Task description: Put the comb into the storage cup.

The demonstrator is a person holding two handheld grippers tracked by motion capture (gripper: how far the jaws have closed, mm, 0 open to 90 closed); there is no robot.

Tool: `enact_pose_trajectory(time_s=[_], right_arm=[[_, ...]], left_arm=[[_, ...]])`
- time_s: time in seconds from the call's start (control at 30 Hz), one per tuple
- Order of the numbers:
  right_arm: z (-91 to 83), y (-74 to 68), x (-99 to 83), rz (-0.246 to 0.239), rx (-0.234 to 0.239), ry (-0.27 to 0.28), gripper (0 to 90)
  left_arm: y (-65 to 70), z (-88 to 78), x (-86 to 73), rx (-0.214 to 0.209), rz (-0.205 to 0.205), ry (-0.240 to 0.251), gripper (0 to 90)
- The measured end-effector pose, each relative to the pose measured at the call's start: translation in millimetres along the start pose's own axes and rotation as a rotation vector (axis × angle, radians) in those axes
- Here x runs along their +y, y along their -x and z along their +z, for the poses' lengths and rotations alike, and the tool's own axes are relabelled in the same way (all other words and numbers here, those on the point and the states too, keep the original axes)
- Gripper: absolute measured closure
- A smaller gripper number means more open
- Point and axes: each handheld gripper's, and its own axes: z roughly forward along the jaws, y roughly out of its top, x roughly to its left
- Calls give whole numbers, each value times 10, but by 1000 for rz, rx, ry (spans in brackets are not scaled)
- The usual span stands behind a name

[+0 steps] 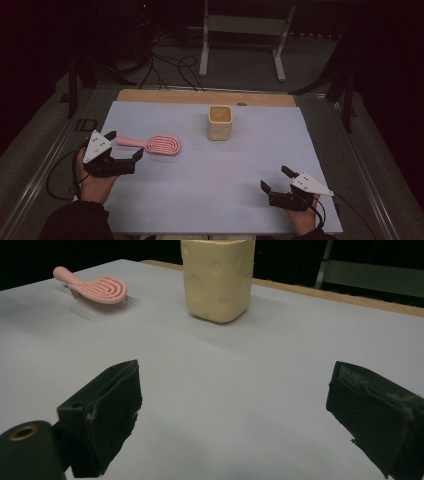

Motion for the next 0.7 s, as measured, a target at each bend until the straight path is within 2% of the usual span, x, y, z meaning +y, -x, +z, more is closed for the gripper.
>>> enact_pose_trajectory(time_s=[0.37, 0.7], right_arm=[[10, 1, -6, 4, 2, -6, 74], [30, 2, -10, 2, 7, -10, 74]], left_arm=[[-177, 218, 38, 23, -32, -36, 2], [-254, 376, 58, 35, -47, -63, 2]])
